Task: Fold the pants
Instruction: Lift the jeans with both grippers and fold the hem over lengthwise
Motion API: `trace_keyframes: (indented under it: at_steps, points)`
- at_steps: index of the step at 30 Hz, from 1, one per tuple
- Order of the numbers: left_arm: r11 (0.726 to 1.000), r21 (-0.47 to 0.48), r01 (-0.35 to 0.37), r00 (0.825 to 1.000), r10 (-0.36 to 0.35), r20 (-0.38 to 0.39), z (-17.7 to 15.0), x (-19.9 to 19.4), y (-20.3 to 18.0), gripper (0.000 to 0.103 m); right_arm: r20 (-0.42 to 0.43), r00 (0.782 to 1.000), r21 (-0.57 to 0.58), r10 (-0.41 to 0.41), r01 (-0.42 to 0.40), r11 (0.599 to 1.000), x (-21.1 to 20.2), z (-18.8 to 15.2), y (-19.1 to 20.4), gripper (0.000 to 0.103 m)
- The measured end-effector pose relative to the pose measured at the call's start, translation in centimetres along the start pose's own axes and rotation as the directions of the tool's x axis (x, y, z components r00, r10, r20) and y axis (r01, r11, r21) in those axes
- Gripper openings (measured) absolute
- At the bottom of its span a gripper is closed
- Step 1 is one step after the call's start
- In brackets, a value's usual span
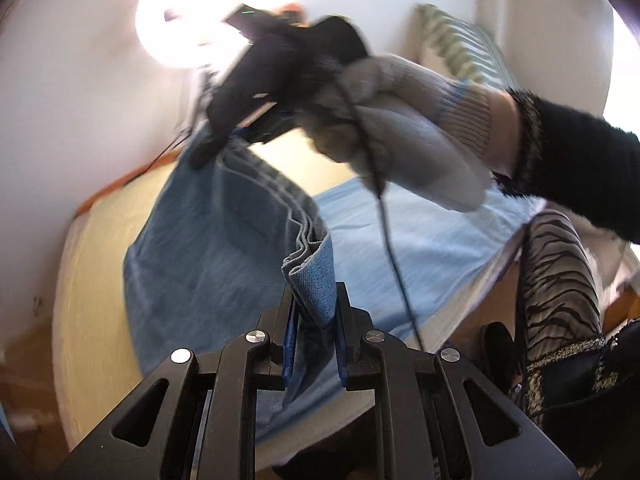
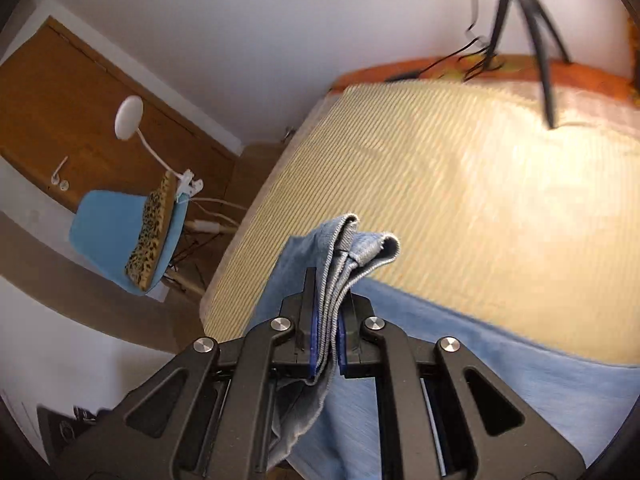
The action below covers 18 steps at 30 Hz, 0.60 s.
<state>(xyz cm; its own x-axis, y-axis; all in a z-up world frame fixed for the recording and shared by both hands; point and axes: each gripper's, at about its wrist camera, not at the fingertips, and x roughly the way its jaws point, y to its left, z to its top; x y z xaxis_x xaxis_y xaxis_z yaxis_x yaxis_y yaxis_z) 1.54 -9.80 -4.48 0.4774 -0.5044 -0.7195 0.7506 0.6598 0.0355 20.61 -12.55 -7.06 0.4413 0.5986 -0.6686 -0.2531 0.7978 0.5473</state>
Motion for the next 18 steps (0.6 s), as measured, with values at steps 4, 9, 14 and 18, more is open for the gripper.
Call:
trace_keyframes:
  at_steps: [4,9,14,18]
  points:
    - [0.998,0.033,0.050,0.998,-0.051,0.022,1.6,2.3,-3.3,0.014,0.017,0.999,0.009,-0.050,0.050,0.999,-2.8,-0.5,-2.0,0.008]
    - [0.993,-0.002,0.120,0.992,-0.120,0.039,2.1,5.0,-6.2,0.014,0.028,0.995,0.054,-0.100,0.099,0.994,-5.5,-2.1,-5.6,0.008]
    - [0.980,-0.045,0.192,0.980,-0.189,0.058,2.6,6.7,-8.0,0.014,0.037,0.987,0.068,-0.155,0.153,0.986,-8.1,-3.6,-8.3,0.008]
    - [0.979,-0.020,0.205,0.977,-0.204,0.060,3.1,7.6,-9.2,0.014,0.050,0.983,0.085,-0.178,0.174,0.981,-9.9,-4.2,-10.0,0.008]
